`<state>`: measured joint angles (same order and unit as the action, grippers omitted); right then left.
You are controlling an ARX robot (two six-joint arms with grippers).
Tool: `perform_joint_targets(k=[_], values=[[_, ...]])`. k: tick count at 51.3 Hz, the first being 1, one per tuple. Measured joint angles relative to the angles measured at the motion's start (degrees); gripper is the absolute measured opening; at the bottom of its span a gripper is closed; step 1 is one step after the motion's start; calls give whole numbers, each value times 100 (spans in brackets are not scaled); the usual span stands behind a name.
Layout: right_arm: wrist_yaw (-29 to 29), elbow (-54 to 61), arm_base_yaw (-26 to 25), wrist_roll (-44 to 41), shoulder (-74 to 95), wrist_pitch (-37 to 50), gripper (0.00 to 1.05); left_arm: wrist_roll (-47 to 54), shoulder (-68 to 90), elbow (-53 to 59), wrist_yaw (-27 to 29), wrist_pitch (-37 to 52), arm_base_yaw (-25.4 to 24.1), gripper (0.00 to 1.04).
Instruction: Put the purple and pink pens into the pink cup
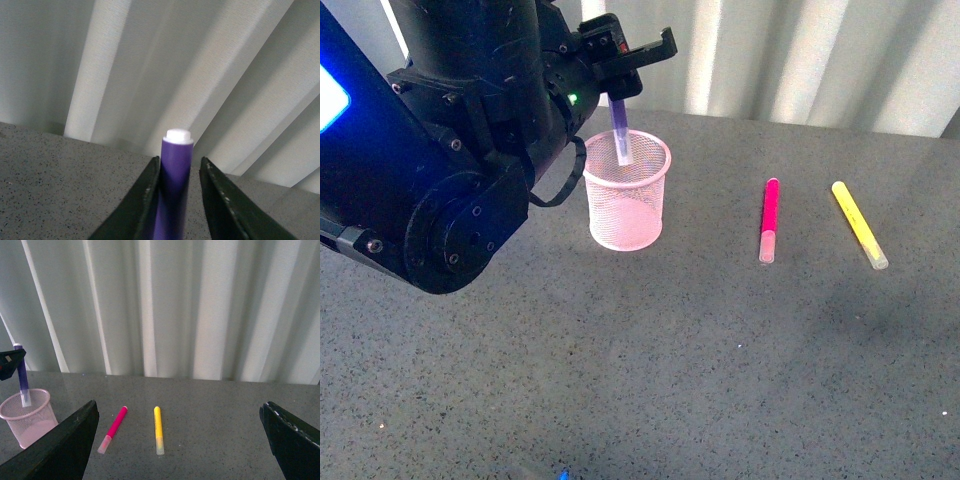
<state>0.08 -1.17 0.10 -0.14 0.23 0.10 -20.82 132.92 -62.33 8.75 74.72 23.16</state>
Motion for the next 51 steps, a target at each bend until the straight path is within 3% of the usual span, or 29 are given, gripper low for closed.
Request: perform_joint_targets(k=[3, 22, 30, 38, 45, 51], values=[[0, 0, 0, 0, 0, 0, 98, 0, 0, 9, -17, 7, 4, 41], [0, 0, 0, 0, 0, 0, 98, -35, -638, 398, -98, -581, -149, 98], [-2, 0, 0, 0, 0, 0, 98, -48, -2295, 1078, -586, -1803, -544, 98], [0, 0, 0, 0, 0, 0, 98, 46, -3696, 1814, -1049, -2433, -1010, 98], [0, 0, 0, 0, 0, 0, 98, 103, -5071, 2739, -1515, -2859, -1657, 98], [0, 0, 0, 0, 0, 0, 98, 249, -6175, 3567, -1941, -3333, -2490, 98]])
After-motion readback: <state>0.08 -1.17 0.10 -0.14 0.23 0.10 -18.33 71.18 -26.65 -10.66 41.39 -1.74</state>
